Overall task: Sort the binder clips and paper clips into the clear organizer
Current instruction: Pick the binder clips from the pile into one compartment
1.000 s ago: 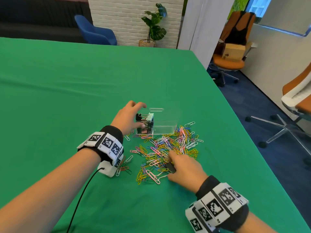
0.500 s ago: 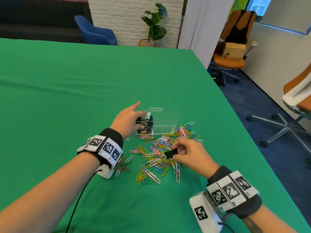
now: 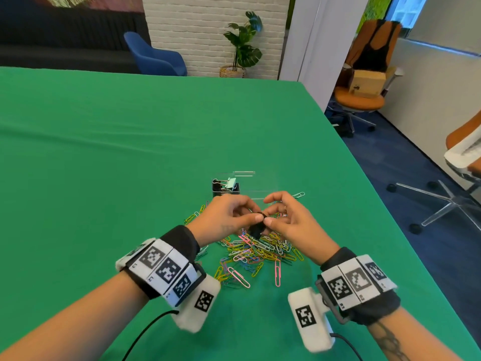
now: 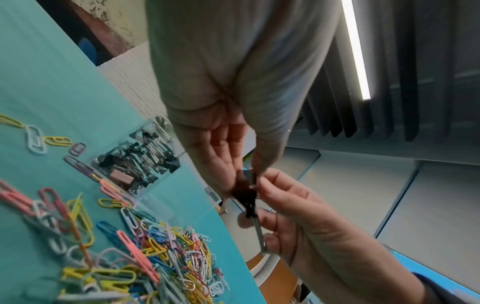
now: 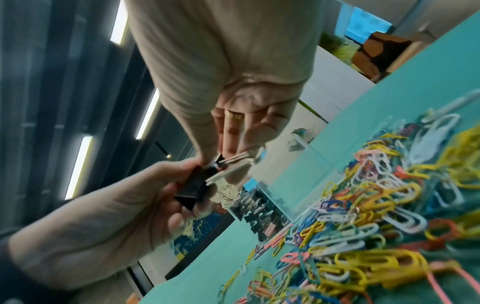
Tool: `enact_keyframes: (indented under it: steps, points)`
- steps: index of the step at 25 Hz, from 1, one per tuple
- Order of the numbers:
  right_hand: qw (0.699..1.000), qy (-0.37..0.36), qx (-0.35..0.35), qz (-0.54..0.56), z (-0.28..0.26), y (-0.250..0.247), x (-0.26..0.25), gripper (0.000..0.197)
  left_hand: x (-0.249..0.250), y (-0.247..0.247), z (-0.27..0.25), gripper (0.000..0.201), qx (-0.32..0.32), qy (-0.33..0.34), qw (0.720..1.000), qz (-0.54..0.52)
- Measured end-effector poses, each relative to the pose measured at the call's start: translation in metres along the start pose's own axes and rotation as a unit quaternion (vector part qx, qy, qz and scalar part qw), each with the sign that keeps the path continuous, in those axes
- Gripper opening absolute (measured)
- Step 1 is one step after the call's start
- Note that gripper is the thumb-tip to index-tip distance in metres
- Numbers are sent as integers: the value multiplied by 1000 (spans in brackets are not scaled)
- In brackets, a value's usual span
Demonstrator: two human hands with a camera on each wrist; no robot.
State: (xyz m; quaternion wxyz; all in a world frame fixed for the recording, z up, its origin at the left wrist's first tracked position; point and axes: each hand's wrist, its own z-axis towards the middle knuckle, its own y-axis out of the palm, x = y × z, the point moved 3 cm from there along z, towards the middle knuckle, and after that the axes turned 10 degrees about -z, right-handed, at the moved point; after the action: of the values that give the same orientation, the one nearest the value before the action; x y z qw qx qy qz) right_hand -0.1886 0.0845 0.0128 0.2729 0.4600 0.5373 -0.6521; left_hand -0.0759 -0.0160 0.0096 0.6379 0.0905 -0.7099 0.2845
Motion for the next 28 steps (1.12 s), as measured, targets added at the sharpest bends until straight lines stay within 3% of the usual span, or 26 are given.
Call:
enact_keyframes:
  steps: [2,3,6,8,11,15,20,22,25,28]
  points:
    - [1000,-11,6,-16,8,5,-1,26,-3,-6,-3,8,28,-33,998,-44]
    - [997,-19,7,-78,11,8,-2,23,-5,-12,-4,7,56,-43,996,-55]
    - [957,-65,16,-283,29,14,-10,23,-10,-39,-1,8,147,-55,983,-95]
    - [935,-84,49,-341,49,16,-23,19,-10,-56,10,14,187,-53,975,-112]
    - [924,-51,47,-376,83,18,-28,25,-10,-72,32,16,254,-27,965,-49]
    - [946,-3,53,-318,103,21,-19,36,-15,-73,51,5,319,9,945,74]
    - [892,-8,70,-447,108,24,-15,30,-22,-75,49,12,303,35,925,225]
    - [894,-8,70,-443,108,24,-14,33,-25,-81,45,17,287,43,934,207]
    - [914,-5,73,-399,107,27,-15,36,-28,-79,42,38,214,48,955,201]
    - [912,-13,93,-400,100,23,-16,37,-31,-75,42,52,169,52,959,223]
